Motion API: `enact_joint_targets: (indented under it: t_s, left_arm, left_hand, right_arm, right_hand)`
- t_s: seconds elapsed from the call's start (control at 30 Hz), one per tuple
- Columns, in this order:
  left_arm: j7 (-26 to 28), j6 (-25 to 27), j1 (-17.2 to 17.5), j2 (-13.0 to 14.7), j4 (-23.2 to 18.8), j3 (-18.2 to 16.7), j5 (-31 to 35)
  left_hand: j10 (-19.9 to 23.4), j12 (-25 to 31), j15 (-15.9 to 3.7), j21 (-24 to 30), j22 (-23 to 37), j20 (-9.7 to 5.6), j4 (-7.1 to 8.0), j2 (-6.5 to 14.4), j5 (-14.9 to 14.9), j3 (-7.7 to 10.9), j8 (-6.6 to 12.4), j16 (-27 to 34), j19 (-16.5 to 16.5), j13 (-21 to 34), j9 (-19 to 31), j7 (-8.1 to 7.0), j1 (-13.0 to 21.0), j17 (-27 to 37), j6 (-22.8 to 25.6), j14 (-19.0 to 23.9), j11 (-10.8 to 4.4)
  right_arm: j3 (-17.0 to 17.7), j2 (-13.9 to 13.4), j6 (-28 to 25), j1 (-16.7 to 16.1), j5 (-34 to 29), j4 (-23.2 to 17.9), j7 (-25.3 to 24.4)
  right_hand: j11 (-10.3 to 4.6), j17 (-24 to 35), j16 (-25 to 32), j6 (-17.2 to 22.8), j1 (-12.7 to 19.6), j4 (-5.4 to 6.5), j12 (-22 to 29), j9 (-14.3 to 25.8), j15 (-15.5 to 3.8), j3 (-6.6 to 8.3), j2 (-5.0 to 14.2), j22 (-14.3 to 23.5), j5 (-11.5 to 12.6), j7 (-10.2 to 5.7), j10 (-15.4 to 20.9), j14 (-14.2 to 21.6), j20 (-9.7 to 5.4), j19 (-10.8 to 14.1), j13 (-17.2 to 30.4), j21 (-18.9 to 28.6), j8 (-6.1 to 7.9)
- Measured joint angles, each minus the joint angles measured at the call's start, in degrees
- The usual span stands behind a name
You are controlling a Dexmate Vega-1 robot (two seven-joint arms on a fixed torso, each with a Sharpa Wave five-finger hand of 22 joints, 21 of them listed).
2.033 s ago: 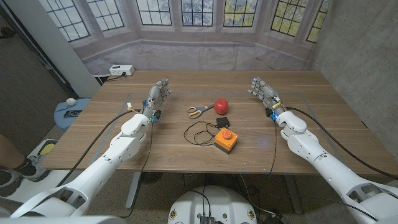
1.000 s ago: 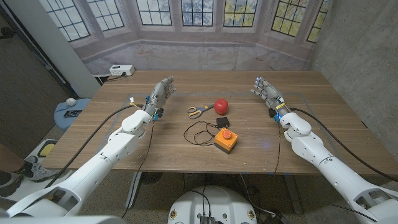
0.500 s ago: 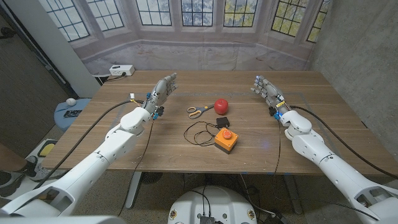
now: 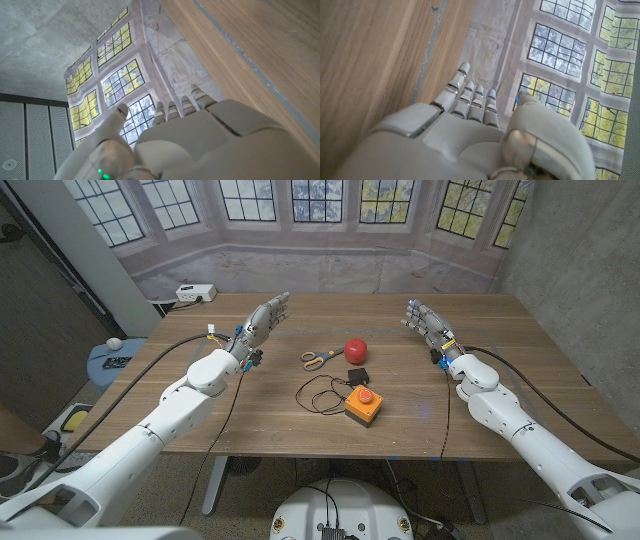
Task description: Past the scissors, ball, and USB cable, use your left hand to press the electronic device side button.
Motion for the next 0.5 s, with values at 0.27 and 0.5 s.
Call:
enact_joint_targets:
  t_s: [0.27, 0.5]
  left_arm:
    - [-0.86, 0.31, 0.84, 2.52, -3.14, -0.56, 1.61]
    - [-1.76, 0.79, 1.01, 4.56, -5.51, -0.73, 3.69]
  left_hand:
    - [0.00, 0.00, 0.00, 0.00, 0.00, 0.00, -0.16, 0.00, 0.00, -0.16, 0.00, 0.00, 0.00, 0.00, 0.00, 0.00, 0.00, 0.00, 0.00, 0.00, 0.00]
    - [0.00, 0.00, 0.32, 0.00, -0.01, 0.31, -0.16, 0.00, 0.00, -0.16, 0.00, 0.00, 0.31, 0.00, 0.00, -0.31, 0.00, 0.00, -0.31, -0.32, 0.00]
  right_arm:
    - [-0.01, -0.27, -0.15, 0.53, -0.08, 0.33, 0.27]
    - [0.17, -0.54, -0.15, 0.84, -0.09, 0.61, 0.58]
  right_hand:
    - [-0.01, 0.00, 0.44, -0.22, 0.00, -0.48, 0.00, 0.00, 0.23, -0.15, 0.00, 0.00, 0.00, 0.21, -0.40, -0.23, 0.00, 0.00, 0.00, -0.07, 0.00]
    - [-0.01, 0.00, 0.44, -0.23, 0.00, -0.71, 0.00, 0.00, 0.42, 0.08, 0.00, 0.00, 0.00, 0.21, -0.40, -0.42, 0.00, 0.00, 0.00, -0.35, 0.00]
